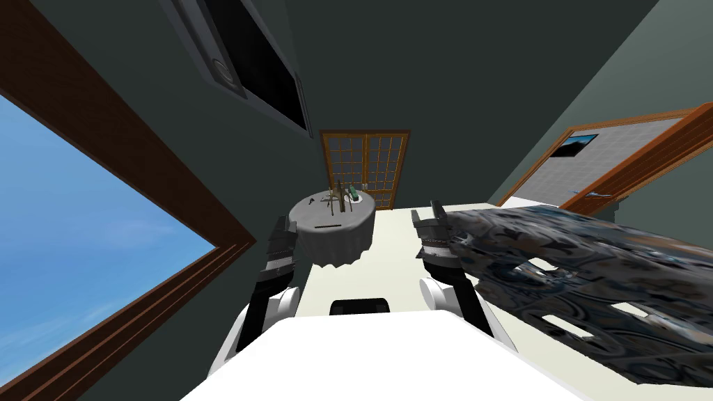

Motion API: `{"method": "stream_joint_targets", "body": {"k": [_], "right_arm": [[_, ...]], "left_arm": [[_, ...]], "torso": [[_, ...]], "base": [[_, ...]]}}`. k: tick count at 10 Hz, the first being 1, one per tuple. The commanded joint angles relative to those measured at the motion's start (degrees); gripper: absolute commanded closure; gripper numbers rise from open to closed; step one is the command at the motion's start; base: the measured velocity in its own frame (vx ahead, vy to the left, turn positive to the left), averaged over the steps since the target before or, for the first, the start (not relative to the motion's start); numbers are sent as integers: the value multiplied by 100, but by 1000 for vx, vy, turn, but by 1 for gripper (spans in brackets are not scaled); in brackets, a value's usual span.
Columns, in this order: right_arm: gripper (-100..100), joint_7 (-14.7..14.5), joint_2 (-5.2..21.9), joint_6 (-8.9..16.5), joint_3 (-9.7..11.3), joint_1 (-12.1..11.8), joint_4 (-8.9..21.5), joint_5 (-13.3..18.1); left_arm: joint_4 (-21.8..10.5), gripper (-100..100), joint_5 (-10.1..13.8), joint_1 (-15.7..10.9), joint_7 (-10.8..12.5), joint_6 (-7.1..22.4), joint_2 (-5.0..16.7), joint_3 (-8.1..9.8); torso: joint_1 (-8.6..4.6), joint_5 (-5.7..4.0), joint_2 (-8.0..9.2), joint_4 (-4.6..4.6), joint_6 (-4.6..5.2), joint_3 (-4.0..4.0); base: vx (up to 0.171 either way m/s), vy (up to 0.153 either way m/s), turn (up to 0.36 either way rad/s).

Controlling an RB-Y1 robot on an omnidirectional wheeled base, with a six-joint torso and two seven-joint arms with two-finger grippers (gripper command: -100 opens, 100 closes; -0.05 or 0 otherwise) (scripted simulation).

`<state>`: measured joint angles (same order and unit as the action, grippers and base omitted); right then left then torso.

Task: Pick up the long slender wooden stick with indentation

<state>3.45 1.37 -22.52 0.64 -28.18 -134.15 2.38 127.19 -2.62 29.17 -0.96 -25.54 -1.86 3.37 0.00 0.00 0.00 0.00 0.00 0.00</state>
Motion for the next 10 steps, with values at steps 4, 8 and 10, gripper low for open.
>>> {"method": "stream_joint_targets", "body": {"k": [4,8,10], "right_arm": [[0,0,0,0,0,0,0,0],[0,0,0,0,0,0,0,0],[0,0,0,0,0,0,0,0]], "left_arm": [[-125,-100,-297,145,150,-90,684,217],[-330,-100,-792,401,406,-253,1408,581],[-415,-100,-996,510,513,-324,1706,732]], "torso": [[0,0,7,1,-1,4],[-1,0,4,1,0,2],[-1,0,5,1,0,3]], "base": [[-9,-7,2],[-9,-11,-2],[-9,-9,-5]]}}
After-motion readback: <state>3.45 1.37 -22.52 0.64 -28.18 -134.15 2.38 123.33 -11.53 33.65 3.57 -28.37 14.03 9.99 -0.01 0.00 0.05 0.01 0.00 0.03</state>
